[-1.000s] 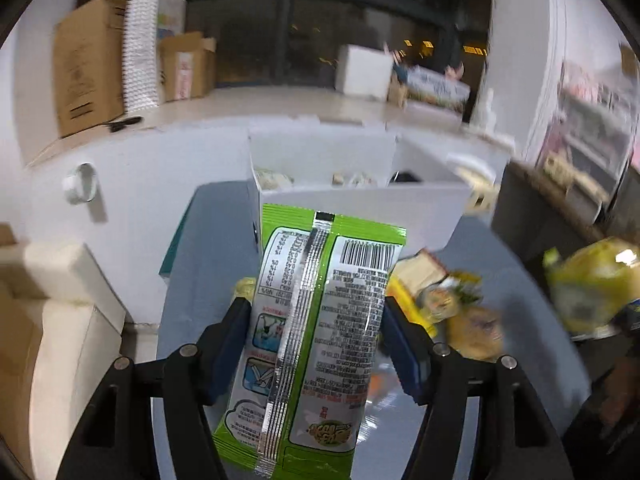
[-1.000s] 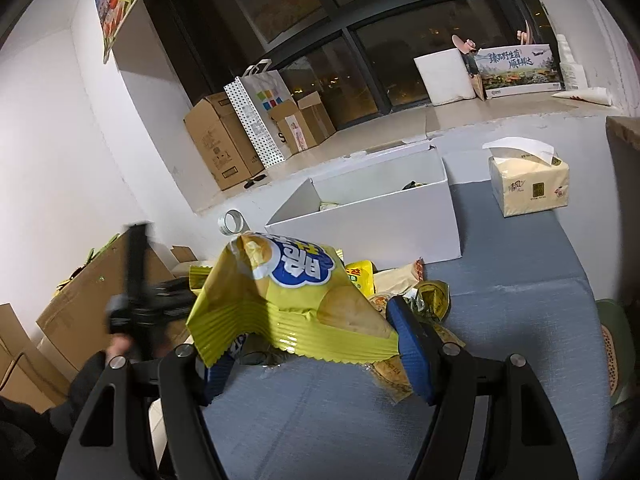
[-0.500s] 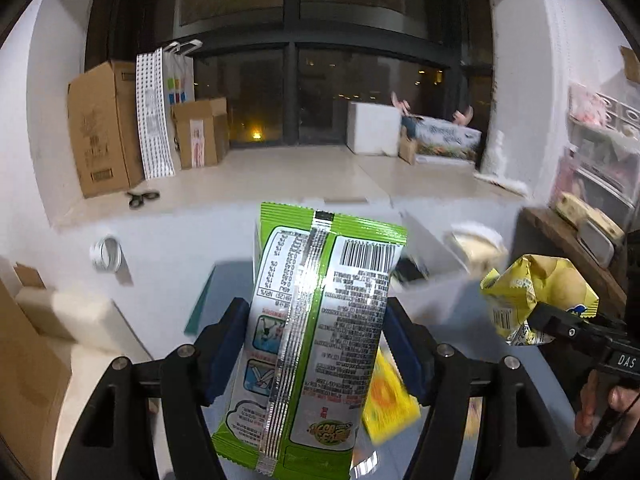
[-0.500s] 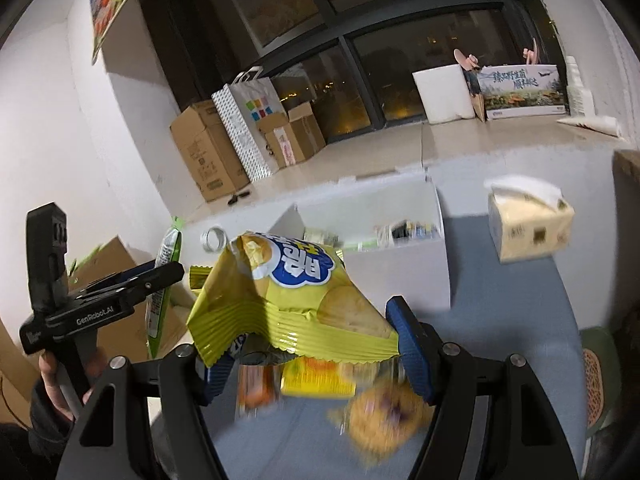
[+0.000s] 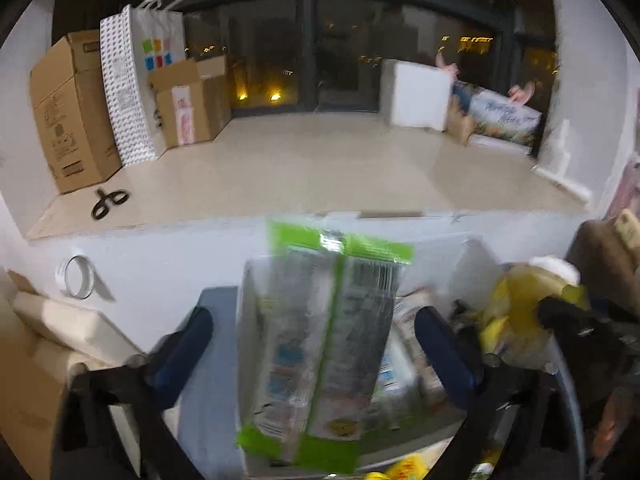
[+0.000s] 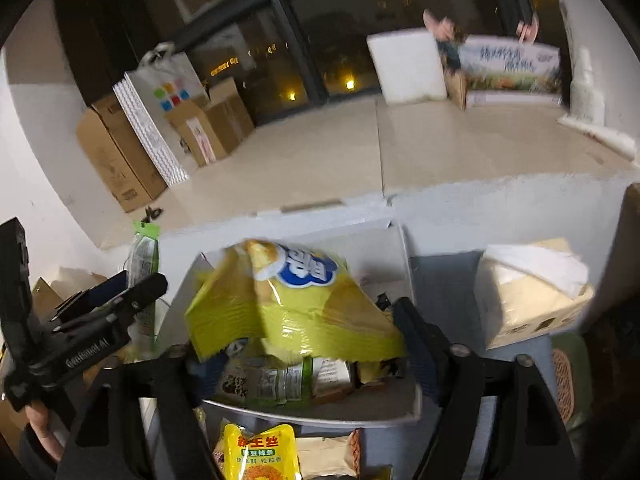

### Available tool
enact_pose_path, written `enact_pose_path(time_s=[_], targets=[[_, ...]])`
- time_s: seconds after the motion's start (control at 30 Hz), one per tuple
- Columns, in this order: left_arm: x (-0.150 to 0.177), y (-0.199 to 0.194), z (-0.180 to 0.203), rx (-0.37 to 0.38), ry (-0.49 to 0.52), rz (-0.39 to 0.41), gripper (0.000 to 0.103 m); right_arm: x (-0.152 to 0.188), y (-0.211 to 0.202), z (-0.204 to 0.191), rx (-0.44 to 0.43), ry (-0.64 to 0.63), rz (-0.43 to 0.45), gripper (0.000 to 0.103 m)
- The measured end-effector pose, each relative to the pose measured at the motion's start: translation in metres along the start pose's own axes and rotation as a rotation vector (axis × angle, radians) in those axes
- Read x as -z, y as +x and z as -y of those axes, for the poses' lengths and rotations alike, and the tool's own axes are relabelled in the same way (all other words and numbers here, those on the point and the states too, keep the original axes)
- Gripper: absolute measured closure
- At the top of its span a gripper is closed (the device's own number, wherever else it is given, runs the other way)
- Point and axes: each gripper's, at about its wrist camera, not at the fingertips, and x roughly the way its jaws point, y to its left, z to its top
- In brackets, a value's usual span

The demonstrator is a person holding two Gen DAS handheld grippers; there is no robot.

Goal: Organize snacks
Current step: 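Drop both held packs into the white box by opening both grippers, then withdraw both tools from the box back over the remaining snacks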

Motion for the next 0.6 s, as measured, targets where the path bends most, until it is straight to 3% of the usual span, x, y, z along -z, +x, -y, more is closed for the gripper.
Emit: enact_pose_path(time_s=[0.07, 0.23, 0.43, 0.6], targets=[[0.009, 0.006, -0.010, 0.041, -0.015, -0.021, 0.000, 0.002, -0.003, 0.004, 0.020, 0.019, 0.049, 0.000], [0.026, 0.000, -0.017, 0.038, 0.005, -0.015, 0.000, 0.006, -0.012, 0.010, -0.018, 0.039, 0.087, 0.000], [0.040, -0.039, -0.018, 0.058, 0.033, 0.037, 0.000, 0.009, -0.033, -0.005, -0.043, 0.003, 0.144, 0.000], [0.050, -0.080, -0.008, -0.005, 0.099, 0.065, 0.000, 0.018, -0.061, -0.024, -0.013, -0.093, 0.193, 0.000]])
